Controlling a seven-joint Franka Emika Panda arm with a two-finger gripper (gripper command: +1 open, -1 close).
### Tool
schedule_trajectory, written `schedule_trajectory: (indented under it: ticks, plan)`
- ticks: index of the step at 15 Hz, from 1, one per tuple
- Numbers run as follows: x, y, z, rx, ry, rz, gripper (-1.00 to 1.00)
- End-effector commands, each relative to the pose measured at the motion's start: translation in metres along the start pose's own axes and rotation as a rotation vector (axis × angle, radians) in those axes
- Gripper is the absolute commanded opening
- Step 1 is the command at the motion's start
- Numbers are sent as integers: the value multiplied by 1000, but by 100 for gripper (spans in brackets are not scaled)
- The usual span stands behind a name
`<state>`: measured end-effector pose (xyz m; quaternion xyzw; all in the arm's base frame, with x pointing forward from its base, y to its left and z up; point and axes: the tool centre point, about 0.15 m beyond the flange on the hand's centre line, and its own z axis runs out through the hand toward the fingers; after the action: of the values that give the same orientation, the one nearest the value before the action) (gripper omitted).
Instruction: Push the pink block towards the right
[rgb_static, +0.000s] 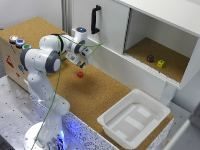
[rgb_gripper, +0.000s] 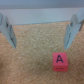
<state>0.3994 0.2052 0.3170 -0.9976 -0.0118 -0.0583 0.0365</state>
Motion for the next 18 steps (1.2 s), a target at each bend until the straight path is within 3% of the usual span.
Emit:
schedule_trajectory:
  ticks: [1, 3, 4, 11, 18]
  plan:
    - [-30, -29, 8, 3, 43, 20, 100]
    - [-24, -27, 22, 27, 38, 9, 100]
    - [-18, -26, 29, 38, 43, 16, -100]
    - [7, -25, 80, 105, -2, 10, -100]
    - [24, 1, 99, 100, -27, 44, -100]
